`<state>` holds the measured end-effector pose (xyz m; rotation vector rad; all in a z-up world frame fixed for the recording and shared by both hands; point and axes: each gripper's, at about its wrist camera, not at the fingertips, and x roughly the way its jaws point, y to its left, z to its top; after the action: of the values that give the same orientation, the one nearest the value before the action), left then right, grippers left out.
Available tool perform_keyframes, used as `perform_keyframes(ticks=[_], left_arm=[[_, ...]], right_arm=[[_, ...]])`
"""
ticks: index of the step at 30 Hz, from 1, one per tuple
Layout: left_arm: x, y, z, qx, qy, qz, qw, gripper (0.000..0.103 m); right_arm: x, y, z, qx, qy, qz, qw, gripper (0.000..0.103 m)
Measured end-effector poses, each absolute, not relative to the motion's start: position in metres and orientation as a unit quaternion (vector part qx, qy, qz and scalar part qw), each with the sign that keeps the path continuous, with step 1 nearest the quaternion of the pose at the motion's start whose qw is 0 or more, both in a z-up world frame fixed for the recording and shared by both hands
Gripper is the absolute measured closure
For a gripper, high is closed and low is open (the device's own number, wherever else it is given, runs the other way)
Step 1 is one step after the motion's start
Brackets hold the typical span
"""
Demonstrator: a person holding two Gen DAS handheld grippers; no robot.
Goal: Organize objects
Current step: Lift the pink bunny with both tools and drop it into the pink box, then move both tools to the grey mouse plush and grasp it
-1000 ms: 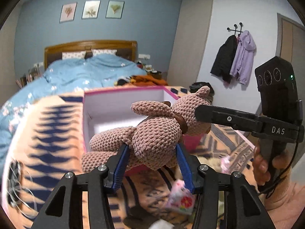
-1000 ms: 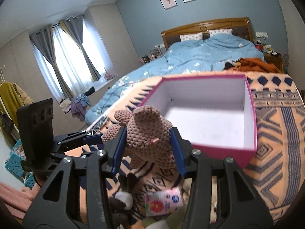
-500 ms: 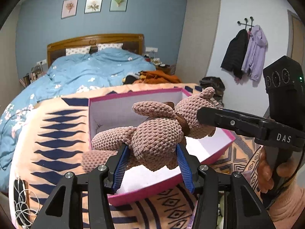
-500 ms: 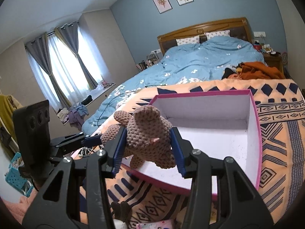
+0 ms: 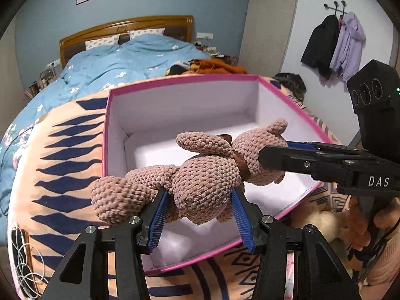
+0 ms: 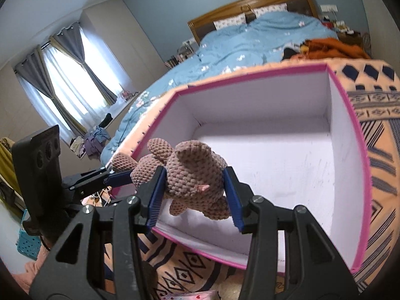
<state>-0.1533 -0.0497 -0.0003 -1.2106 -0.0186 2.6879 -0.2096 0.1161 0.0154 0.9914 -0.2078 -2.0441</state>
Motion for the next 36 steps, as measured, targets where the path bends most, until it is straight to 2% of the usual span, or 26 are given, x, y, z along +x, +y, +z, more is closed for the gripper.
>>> perform_keyframes(ticks=[6,14,22,31,36], left_arm=[[-0.152,-0.049,-0.002,-0.413,-0.005,0.906,0.096,0.053],[-0.141,-0.055,0.002,-0.397,-0.017,0.913,0.095,0.052],[-0.095,-0.068,0.020,-0.346,-0.041,0.929,0.123,0.045],[-0.039,-0.075,0.047,-0.308,-0.074,0.936,0.154,0.042],[-0.014,-0.076,0.051,-0.299,-0.079,0.935,0.173,0.041]], right_arm=[[-0.220,0.111,-0.002,0.431,-0.065,-0.812,0.389,0.051],[-0.212,0.123,0.003,0.419,-0.059,-0.820,0.385,0.049],[-0.165,0.151,0.034,0.367,-0.060,-0.825,0.424,0.041],[-0.102,0.182,0.071,0.311,-0.053,-0.821,0.476,0.040],[-0.076,0.202,0.074,0.310,-0.045,-0.818,0.483,0.040]])
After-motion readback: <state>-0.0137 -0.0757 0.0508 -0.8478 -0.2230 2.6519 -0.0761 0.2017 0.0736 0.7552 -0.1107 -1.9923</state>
